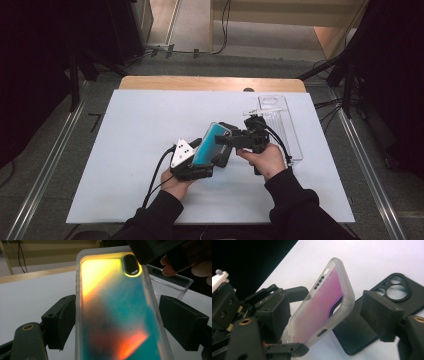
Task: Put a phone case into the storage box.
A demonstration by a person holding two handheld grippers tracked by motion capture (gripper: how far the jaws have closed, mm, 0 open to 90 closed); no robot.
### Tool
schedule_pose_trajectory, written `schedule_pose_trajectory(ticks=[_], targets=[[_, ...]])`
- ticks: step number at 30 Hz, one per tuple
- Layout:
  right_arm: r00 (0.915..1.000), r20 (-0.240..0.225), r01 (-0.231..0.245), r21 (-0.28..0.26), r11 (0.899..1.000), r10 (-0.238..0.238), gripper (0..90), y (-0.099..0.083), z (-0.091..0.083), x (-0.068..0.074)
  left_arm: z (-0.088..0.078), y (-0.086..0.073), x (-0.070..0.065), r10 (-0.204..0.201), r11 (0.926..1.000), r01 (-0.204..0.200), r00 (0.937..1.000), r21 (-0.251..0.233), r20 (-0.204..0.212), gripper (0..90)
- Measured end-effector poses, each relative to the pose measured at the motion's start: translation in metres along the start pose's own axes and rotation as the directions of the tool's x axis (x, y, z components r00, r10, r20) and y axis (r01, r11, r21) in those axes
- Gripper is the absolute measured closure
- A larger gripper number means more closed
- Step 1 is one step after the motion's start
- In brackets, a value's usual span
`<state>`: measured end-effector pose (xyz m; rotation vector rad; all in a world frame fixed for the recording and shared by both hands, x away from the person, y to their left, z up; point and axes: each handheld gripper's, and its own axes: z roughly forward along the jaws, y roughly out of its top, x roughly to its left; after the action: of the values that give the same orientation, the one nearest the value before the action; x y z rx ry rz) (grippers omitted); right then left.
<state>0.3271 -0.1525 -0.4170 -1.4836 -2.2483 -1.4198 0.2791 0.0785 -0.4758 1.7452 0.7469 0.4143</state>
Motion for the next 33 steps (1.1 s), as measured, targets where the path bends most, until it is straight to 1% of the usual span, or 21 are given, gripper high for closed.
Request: schedule_pose_trajectory(ticks=[1, 2, 5, 7, 8, 9, 11, 12, 13, 14, 15, 17, 19, 23, 26, 28, 30, 33], targets=[[0.9999, -0.003, -0.016, 0.006, 1.0, 0.016, 26.8, 0.001, 0.002, -0.001, 0.0, 0.0, 0.0, -0.003, 1.0, 0.003, 1.0, -0.005, 0.003, 16.4], [0.9995, -0.007, -0.032, 0.012, 0.999, 0.032, 27.8, 0.003, 0.003, -0.002, 0.0, -0.001, 0.0, -0.013, 0.9999, 0.013, 0.9999, -0.01, 0.005, 16.4], [0.9977, -0.016, -0.066, 0.019, 0.998, 0.066, 32.9, 0.006, 0.006, -0.006, 0.0, -0.001, 0.0, -0.032, 0.9994, 0.032, 0.9994, -0.015, 0.012, 16.4], [0.9964, -0.022, -0.081, 0.017, 0.997, 0.082, 38.7, 0.006, 0.006, -0.009, -0.001, 0.0, -0.001, -0.033, 0.9993, 0.033, 0.9994, -0.017, 0.009, 16.4], [0.9941, -0.027, -0.104, 0.02, 0.994, 0.105, 41.7, 0.007, 0.006, -0.01, -0.001, 0.0, -0.001, -0.034, 0.9993, 0.034, 0.9994, -0.017, 0.009, 16.4], [0.9922, -0.034, -0.119, 0.021, 0.993, 0.12, 46.4, 0.007, 0.005, -0.012, -0.001, 0.0, -0.001, -0.031, 0.9994, 0.031, 0.9995, -0.017, 0.008, 16.4], [0.9848, -0.053, -0.164, 0.032, 0.986, 0.165, 52.9, 0.008, 0.005, -0.015, 0.0, 0.0, -0.001, -0.024, 0.9997, 0.025, 0.9997, -0.01, 0.004, 16.4], [0.9811, -0.058, -0.182, 0.049, 0.982, 0.184, 58.5, 0.008, 0.004, -0.016, 0.0, -0.001, -0.001, -0.028, 0.9996, 0.028, 0.9996, -0.008, 0.005, 16.4], [0.9799, -0.051, -0.19, 0.049, 0.981, 0.193, 63.3, 0.008, 0.004, -0.016, 0.0, -0.001, -0.001, -0.028, 0.9996, 0.028, 0.9996, -0.005, 0.003, 16.4], [0.9805, -0.048, -0.188, 0.049, 0.981, 0.191, 68.7, 0.008, 0.005, -0.017, 0.0, -0.001, -0.001, -0.027, 0.9996, 0.027, 0.9996, -0.004, 0.001, 16.4], [0.9797, -0.054, -0.191, 0.041, 0.981, 0.193, 73.6, 0.008, 0.004, -0.017, 0.0, -0.001, -0.002, -0.027, 0.9996, 0.027, 0.9996, -0.003, 0.003, 16.4], [0.9751, -0.068, -0.209, 0.034, 0.977, 0.211, 74.8, 0.009, 0.002, -0.017, 0.0, -0.001, -0.002, -0.023, 0.9997, 0.023, 0.9997, -0.012, 0.003, 16.4], [0.9728, -0.08, -0.216, 0.028, 0.976, 0.217, 75.4, 0.009, 0.001, -0.016, 0.0, -0.001, -0.002, -0.022, 0.9996, 0.022, 0.9998, -0.015, 0.004, 16.4], [0.9702, -0.086, -0.225, 0.03, 0.974, 0.226, 76.1, 0.01, -0.001, -0.015, 0.0, 0.0, -0.003, -0.016, 0.9997, 0.016, 0.9999, -0.017, 0.001, 16.3], [0.9658, -0.1, -0.237, 0.036, 0.971, 0.239, 76.5, 0.01, -0.002, -0.016, -0.001, 0.001, -0.004, -0.002, 0.9998, 0.002, 1.0, -0.02, -0.004, 16.2], [0.9639, -0.107, -0.241, 0.034, 0.97, 0.244, 76.6, 0.01, -0.002, -0.017, -0.001, 0.003, -0.004, 0.001, 0.9999, -0.001, 1.0, -0.013, 0.0, 16.0], [0.963, -0.113, -0.242, 0.035, 0.97, 0.244, 76.7, 0.011, -0.003, -0.016, 0.0, 0.005, -0.005, 0.004, 1.0, -0.004, 1.0, 0.006, -0.003, 15.8], [0.9632, -0.115, -0.24, 0.043, 0.97, 0.243, 76.9, 0.011, -0.004, -0.015, 0.0, 0.009, -0.004, -0.013, 0.9991, 0.012, 0.9999, 0.042, 0.007, 15.2]])
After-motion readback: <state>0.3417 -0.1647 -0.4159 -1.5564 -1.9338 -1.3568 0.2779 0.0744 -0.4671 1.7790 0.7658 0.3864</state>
